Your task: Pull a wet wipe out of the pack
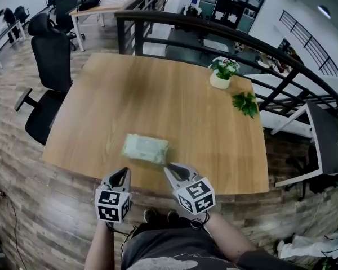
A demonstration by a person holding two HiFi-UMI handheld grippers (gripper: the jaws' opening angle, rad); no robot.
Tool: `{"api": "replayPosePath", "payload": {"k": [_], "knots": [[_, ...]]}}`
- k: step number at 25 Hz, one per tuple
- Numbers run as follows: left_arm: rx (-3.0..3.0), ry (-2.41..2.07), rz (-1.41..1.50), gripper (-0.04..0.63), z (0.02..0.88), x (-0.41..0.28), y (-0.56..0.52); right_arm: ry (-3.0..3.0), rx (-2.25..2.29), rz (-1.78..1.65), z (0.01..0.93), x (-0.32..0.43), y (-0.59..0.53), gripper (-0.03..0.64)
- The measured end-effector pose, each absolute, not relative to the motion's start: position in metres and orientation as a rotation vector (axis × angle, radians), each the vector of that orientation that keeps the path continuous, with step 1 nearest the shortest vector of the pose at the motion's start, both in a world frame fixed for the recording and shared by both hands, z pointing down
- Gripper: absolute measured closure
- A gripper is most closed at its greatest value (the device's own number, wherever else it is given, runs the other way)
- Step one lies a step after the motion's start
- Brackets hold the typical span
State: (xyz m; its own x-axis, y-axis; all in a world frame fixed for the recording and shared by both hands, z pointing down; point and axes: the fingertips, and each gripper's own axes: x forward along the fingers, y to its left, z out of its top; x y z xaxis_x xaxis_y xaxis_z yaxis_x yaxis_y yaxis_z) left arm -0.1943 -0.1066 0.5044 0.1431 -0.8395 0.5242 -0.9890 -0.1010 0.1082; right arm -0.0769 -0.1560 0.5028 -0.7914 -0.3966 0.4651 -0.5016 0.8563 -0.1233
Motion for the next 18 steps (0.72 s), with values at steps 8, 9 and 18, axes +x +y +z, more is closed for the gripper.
{"api": "replayPosePath", "payload": {"k": [8, 9, 18], "knots": [[1.922, -1.755, 0.503, 0.577, 0.518, -0.184, -0.131, -2.626, 0.595, 0.341, 0.506, -0.074, -0.176, 0.59], [1.914, -1.761, 0.521, 0.575, 0.519, -0.184, -0.134, -2.63, 0.58, 0.337, 0.506, -0.074, -0.179, 0.59], [1.869, -1.792, 0.569, 0.577, 0.521, -0.195, -0.154, -2.592, 0.467, 0.344, 0.53, -0.093, -0.197, 0.544]]}}
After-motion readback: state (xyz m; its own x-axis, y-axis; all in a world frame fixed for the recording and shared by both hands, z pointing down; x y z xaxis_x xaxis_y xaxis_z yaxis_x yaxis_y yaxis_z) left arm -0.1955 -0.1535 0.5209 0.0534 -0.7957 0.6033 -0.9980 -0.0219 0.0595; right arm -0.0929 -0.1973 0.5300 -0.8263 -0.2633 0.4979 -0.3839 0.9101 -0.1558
